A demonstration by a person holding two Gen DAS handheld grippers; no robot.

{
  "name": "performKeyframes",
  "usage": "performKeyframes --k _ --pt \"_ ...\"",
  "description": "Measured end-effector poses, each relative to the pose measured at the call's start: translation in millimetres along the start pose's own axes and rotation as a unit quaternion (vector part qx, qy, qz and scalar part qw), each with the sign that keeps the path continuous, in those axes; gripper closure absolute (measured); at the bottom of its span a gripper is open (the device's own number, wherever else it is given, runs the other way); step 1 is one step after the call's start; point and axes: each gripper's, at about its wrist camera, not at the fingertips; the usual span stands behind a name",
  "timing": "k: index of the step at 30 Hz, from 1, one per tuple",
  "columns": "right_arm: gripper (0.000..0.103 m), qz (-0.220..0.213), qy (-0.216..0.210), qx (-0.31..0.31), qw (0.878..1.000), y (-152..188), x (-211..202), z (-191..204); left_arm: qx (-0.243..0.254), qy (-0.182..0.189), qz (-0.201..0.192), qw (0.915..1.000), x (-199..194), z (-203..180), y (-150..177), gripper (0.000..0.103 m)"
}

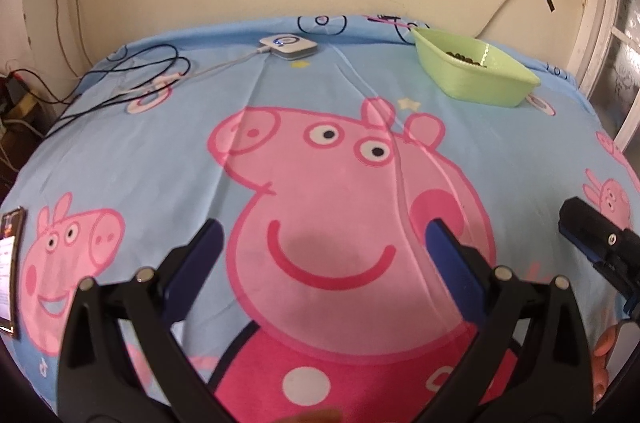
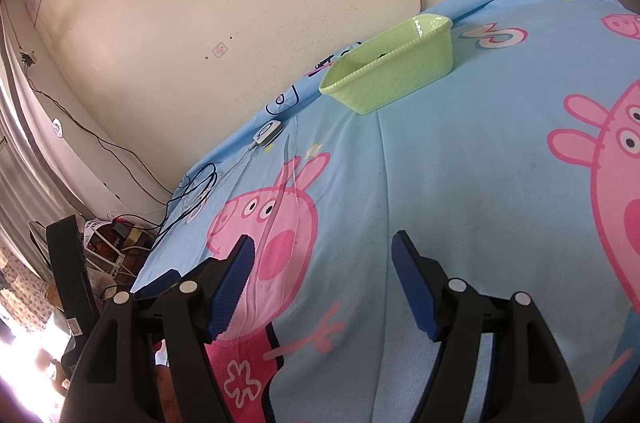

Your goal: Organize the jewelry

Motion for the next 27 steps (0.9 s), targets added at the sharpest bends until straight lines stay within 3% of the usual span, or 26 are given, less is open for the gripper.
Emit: performKeyframes --k 27 --pt "0.053 0.002 -0.001 -0.001 1.0 0.2 -0.6 -0.3 0.025 -0.014 0.02 0.9994 3.9 -7.4 3.7 0.006"
Point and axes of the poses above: each gripper's, at about its wrist camera, not at the fingertips, and x roughly the way its jaws point, z to its left, y to its underside, and after that the axes turned 1 degree about -x, right-handed
